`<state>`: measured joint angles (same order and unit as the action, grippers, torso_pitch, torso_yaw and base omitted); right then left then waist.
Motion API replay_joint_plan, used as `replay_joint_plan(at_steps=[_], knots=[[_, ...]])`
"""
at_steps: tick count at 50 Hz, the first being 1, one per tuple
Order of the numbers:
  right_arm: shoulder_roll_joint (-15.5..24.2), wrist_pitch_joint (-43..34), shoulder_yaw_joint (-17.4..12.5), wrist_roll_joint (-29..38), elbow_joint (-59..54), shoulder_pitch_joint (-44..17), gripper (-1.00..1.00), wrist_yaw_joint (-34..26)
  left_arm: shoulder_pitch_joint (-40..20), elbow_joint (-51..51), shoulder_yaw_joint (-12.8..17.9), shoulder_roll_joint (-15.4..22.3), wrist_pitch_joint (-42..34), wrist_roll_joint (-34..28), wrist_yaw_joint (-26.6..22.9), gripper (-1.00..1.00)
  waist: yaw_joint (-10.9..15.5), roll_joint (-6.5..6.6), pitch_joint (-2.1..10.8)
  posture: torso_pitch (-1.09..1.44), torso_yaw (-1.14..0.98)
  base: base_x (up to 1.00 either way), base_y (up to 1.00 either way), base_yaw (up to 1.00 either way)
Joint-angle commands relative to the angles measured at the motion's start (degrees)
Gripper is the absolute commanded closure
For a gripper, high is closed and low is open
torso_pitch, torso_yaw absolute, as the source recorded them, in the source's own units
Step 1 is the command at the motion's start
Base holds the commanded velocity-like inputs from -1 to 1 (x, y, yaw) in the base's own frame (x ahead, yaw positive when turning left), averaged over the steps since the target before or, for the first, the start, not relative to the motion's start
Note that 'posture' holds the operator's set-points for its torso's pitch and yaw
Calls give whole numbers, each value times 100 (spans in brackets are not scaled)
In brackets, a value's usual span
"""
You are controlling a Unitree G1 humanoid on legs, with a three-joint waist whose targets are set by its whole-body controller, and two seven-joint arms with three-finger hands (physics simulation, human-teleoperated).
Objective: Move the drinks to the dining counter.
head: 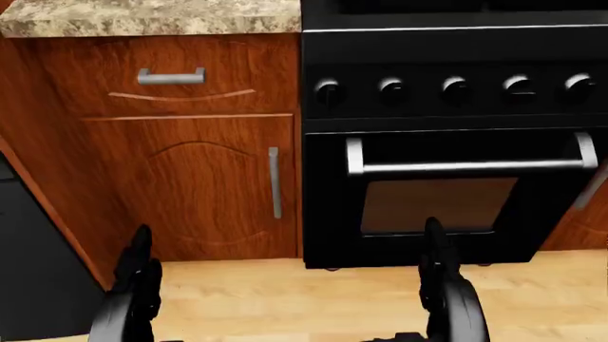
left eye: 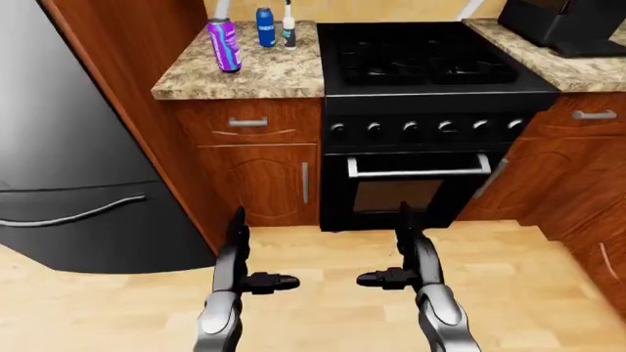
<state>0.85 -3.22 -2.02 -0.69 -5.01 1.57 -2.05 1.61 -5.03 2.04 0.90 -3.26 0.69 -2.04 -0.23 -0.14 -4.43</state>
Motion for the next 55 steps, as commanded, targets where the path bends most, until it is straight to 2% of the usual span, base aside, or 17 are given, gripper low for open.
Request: replay_joint_plan(at_steps=[1, 3, 4, 5, 7, 8, 16, 20, 30, 31, 33, 40, 44, 48, 51, 53, 55], knots=[[-23, 449, 82, 52, 384, -140, -100, 11, -162, 637, -22, 38, 316, -82, 27, -100, -12, -45, 5, 0, 0, 0, 0, 0], [-14, 484, 69, 36, 362, -167, -100, 6, -147, 655, -28, 21, 265, -34, -35, -100, 39, -1, 352, 0, 0, 0, 0, 0], [-15, 433, 76, 29, 456, -146, -100, 3, -138, 675, -36, 19, 245, -33, -53, -100, 39, -2, 297, 0, 0, 0, 0, 0], [-18, 403, 78, 19, 528, -129, -100, 1, -127, 734, -43, 13, 200, -45, -46, -100, 32, -37, 100, 0, 0, 0, 0, 0], [-20, 507, 70, 17, 408, -151, -100, 3, -143, 729, -13, 10, 208, -46, -5, -100, 42, -41, 396, 0, 0, 0, 0, 0], [-24, 507, 76, 11, 422, -139, -100, 1, -147, 703, -14, 12, 226, -42, -16, -100, 45, -37, 425, 0, 0, 0, 0, 0], [3, -35, 76, -13, 1015, -271, -100, -4, -311, 1364, -65, 37, -471, -126, -44, -100, 45, -19, 473, 0, 0, 0, 0, 0], [55, -554, -28, -161, 1488, -400, -100, -65, -401, 2435, -91, 76, -1431, -218, -102, -100, 42, -18, 515, 0, 0, 0, 0, 0], [146, -1989, -222, -615, 2848, -749, -100, -96, -1056, 3741, 286, 287, -2975, -55, -205, -100, 45, -7, 532, 0, 0, 0, 0, 0], [151, -2134, -236, -671, 2958, -791, -100, -86, -1085, 3696, 284, 305, -2950, -78, -211, -100, 189, 15, 596, 0, 0, 0, 0, 91], [191, -2323, -304, -766, 3101, -901, -100, -67, -1181, 3734, 314, 332, -3069, -72, -226, -100, 141, -29, 411, 0, 0, 0, 0, 100], [299, -2642, -406, -880, 3428, -994, -100, -85, -1520, 3984, 354, 410, -3554, -65, -201, -100, 310, -57, 342, 0, 0, 0, 0, 100], [342, -2861, -455, -928, 3640, -1072, -100, -82, -1633, 3969, 327, 439, -3618, -106, -227, -100, 347, -251, 225, 0, 0, 0, 0, 100], [375, -3039, -486, -964, 3780, -1143, -100, -71, -1766, 3966, 309, 437, -3731, -88, -222, -100, 320, -196, 287, 0, 0, 0, 0, 100], [379, -3087, -544, -1034, 3857, -1144, -100, -78, -1968, 4025, 383, 427, -3951, 17, -178, -100, 262, -69, 312, 0, 0, 0, 0, 100], [409, -3194, -594, -1054, 3923, -1228, -100, -23, -2040, 3896, 349, 442, -3919, 63, -150, -100, 114, 52, 305, 0, 0, 0, 0, 16], [494, -3414, -704, -1061, 3957, -1426, -100, 81, -2149, 3880, 331, 472, -4013, 95, -142, -100, 71, 317, 453, 0, 0, 0, 0, 0]])
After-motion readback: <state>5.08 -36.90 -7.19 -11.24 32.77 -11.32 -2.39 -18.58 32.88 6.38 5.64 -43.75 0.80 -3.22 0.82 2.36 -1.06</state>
